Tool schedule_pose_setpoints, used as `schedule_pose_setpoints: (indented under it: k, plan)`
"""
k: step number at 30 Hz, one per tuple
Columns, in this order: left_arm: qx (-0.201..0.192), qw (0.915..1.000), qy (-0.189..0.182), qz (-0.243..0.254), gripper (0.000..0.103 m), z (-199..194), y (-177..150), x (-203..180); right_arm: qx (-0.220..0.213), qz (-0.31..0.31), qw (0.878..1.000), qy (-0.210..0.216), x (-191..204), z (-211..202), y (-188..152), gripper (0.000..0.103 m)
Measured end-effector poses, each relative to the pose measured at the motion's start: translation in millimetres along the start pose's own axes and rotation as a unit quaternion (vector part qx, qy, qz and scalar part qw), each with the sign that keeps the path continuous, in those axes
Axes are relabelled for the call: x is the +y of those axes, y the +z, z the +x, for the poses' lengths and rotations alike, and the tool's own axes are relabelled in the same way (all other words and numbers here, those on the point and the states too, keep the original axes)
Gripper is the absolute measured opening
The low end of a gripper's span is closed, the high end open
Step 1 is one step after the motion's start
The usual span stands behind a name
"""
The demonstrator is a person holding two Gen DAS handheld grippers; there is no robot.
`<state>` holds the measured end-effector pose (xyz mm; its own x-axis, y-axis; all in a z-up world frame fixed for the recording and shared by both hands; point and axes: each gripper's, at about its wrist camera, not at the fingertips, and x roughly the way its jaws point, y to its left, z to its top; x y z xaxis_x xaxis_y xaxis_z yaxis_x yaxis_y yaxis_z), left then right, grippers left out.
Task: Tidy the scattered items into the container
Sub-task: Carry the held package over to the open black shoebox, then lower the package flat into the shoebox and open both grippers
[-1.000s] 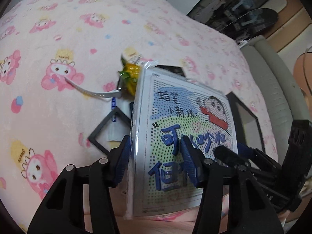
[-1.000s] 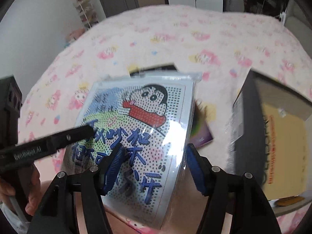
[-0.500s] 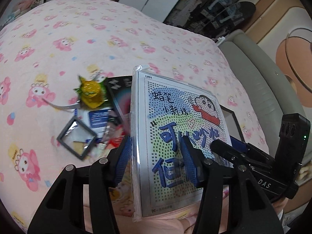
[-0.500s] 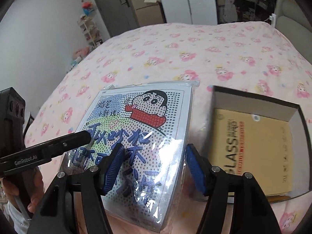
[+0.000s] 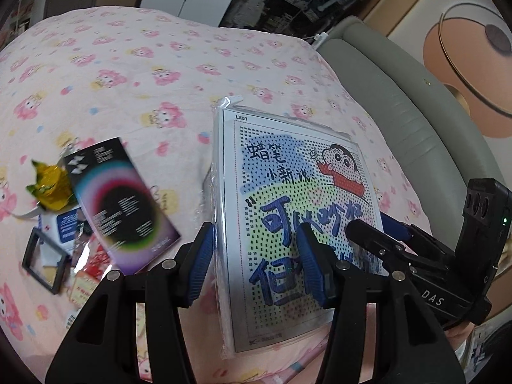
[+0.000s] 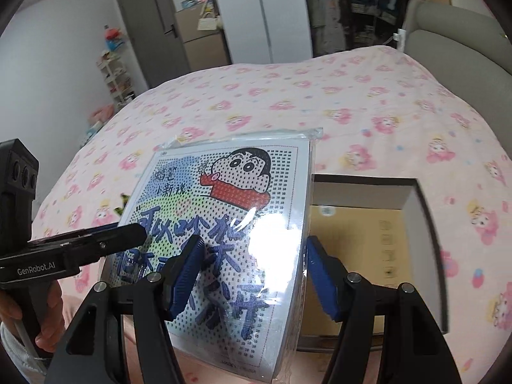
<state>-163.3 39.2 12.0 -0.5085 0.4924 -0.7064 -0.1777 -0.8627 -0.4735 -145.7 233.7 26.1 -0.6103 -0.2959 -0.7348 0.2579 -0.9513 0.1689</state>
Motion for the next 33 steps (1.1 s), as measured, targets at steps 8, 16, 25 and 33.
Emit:
schedule_pose_setpoints:
  k: [8, 16, 25, 33]
  plan:
    - [0.047, 0.9984, -0.015, 0.026, 0.053, 63, 14, -40, -0.002, 0.033, 0.999, -0.036, -58, -3, 0, 0.061]
    - [0.093, 0.9949, 0.008, 0.039, 0.053, 112, 9, -52, 0.024, 0.063, 0.996, -0.05, -99, 28, -14, 0.061]
    - [0.135, 0.9885, 0.062, 0.03, 0.054, 144, -1, -44, 0.082, 0.078, 0.993, -0.015, -122, 73, -21, 0.061]
    - [0.157, 0.9769, 0.127, 0.07, 0.063, 162, -11, -67, 0.118, 0.098, 0.988, -0.014, -130, 91, -31, 0.064]
